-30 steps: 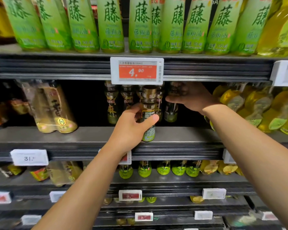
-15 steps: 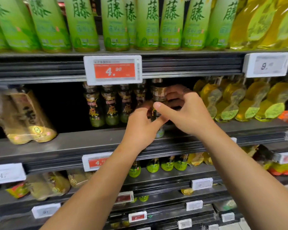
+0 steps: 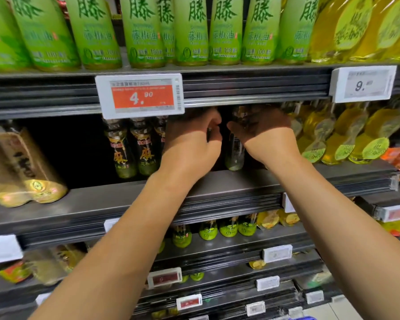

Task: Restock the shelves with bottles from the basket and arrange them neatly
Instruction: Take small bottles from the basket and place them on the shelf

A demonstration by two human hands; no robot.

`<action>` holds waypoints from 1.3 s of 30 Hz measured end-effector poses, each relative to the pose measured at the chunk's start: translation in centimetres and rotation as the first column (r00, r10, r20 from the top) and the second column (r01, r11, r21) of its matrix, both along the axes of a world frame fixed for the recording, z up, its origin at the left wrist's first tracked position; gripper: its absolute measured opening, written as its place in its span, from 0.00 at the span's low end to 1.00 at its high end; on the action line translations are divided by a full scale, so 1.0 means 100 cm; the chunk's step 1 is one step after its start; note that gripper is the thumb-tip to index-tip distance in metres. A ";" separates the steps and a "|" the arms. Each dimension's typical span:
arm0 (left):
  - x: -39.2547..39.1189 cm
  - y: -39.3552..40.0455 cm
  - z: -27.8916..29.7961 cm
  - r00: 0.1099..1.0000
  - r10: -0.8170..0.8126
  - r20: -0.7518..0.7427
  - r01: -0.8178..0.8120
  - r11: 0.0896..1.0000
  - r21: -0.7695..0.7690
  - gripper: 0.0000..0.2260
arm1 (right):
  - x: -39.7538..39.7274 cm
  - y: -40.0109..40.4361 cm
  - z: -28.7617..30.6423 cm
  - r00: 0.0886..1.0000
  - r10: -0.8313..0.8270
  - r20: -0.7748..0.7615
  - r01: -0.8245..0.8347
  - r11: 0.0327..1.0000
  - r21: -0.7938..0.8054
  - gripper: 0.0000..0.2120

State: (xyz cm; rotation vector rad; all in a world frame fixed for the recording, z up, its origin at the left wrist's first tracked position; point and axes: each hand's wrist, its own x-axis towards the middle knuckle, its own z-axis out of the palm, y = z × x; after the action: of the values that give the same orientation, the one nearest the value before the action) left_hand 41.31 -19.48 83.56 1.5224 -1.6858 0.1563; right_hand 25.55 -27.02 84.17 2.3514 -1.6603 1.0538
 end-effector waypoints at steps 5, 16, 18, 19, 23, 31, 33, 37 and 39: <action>-0.002 -0.019 0.027 0.953 0.072 0.293 -0.106 0.989 0.100 0.17 | 0.008 -0.014 0.007 0.985 -0.120 -0.120 0.127 0.991 0.049 0.30; 0.015 -0.050 0.046 0.967 -0.087 0.238 0.010 0.951 0.309 0.20 | 0.012 0.039 -0.029 0.985 0.019 0.170 -0.027 0.999 0.044 0.10; 0.018 -0.052 0.045 0.978 -0.119 0.169 0.061 0.948 0.312 0.22 | 0.022 0.040 -0.042 0.970 0.072 0.233 -0.116 0.976 0.183 0.18; 0.020 -0.052 0.045 0.977 -0.126 0.171 0.069 0.950 0.306 0.24 | 0.026 0.038 -0.046 0.965 0.083 0.250 -0.143 0.962 0.233 0.23; 0.027 -0.055 0.046 0.943 -0.139 0.303 0.050 0.958 0.284 0.29 | 0.037 0.028 -0.062 0.952 0.070 0.297 -0.146 0.959 0.242 0.31; 0.037 -0.061 0.054 0.935 -0.209 0.287 0.080 0.912 0.402 0.25 | 0.044 0.018 -0.065 0.926 0.075 0.370 -0.192 0.938 0.289 0.30; 0.036 -0.058 0.050 0.935 -0.199 0.295 0.074 0.919 0.387 0.23 | 0.044 0.017 -0.066 0.918 0.077 0.389 -0.199 0.938 0.285 0.29; 0.033 -0.048 0.037 0.929 -0.177 0.324 0.078 0.952 0.295 0.25 | 0.045 0.014 -0.068 0.915 0.095 0.393 -0.213 0.939 0.269 0.26; 0.032 -0.047 0.032 0.925 -0.153 0.349 0.056 0.960 0.273 0.25 | 0.044 0.014 -0.068 0.920 0.105 0.377 -0.213 0.943 0.257 0.25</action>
State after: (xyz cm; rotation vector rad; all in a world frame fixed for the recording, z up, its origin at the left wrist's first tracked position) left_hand 44.51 -24.13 86.73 1.6631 -2.1523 0.1778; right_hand 29.91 -25.66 77.34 2.6475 -1.8826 1.4338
